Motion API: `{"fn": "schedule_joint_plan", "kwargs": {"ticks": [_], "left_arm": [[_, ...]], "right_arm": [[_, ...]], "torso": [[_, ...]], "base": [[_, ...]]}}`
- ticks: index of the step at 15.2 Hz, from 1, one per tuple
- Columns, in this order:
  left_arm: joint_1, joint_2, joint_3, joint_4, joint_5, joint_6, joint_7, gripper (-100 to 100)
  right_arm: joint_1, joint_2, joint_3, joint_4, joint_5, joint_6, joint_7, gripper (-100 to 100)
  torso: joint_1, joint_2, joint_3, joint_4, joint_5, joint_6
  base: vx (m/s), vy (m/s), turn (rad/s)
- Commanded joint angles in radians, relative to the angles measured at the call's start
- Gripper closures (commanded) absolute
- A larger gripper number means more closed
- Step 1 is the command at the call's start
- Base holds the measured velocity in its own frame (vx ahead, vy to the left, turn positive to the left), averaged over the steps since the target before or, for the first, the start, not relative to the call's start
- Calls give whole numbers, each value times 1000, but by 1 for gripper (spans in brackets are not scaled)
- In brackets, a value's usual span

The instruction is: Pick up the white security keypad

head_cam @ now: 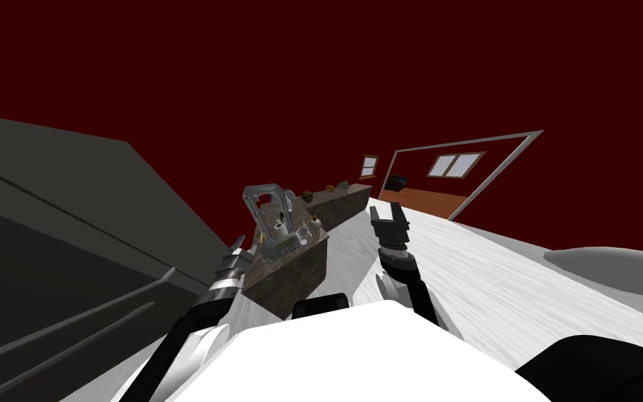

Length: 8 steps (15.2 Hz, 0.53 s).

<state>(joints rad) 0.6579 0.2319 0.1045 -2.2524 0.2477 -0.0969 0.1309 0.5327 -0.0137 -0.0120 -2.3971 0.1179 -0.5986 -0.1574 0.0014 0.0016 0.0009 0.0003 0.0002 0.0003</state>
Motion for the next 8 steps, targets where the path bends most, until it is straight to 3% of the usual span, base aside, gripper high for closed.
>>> {"fn": "schedule_joint_plan", "kwargs": {"ticks": [1, 2, 3, 5, 6, 8], "left_arm": [[13, 21, 27, 3, 27, 50, 14, -100], [13, 21, 27, 3, 27, 51, 14, -100], [33, 43, 58, 8, 61, 88, 29, -100], [33, 43, 58, 8, 61, 104, 29, -100], [53, 65, 91, 12, 97, 135, 44, -100], [53, 65, 91, 12, 97, 160, 44, -100]], "right_arm": [[0, 0, 0, 0, 0, 0, 0, 0], [0, 0, 0, 0, 0, 0, 0, 0], [0, 0, 0, 0, 0, 0, 0, 0], [0, 0, 0, 0, 0, 0, 0, 0], [0, 0, 0, 0, 0, 0, 0, 0], [0, 0, 0, 0, 0, 0, 0, 0]], "torso": [[0, 0, 0, 0, 0, 0], [0, 0, 0, 0, 0, 0], [0, -1, 0, 0, 0, 0], [0, -1, 0, 0, 0, 0], [0, -1, 0, 0, 0, 0], [-1, -1, 0, 0, 0, 0]], "base": [[-19, 9, -157], [-6, 2, -56], [-14, 4, -133], [-10, 6, -72], [-9, 1, -94], [-9, 3, -97]]}}
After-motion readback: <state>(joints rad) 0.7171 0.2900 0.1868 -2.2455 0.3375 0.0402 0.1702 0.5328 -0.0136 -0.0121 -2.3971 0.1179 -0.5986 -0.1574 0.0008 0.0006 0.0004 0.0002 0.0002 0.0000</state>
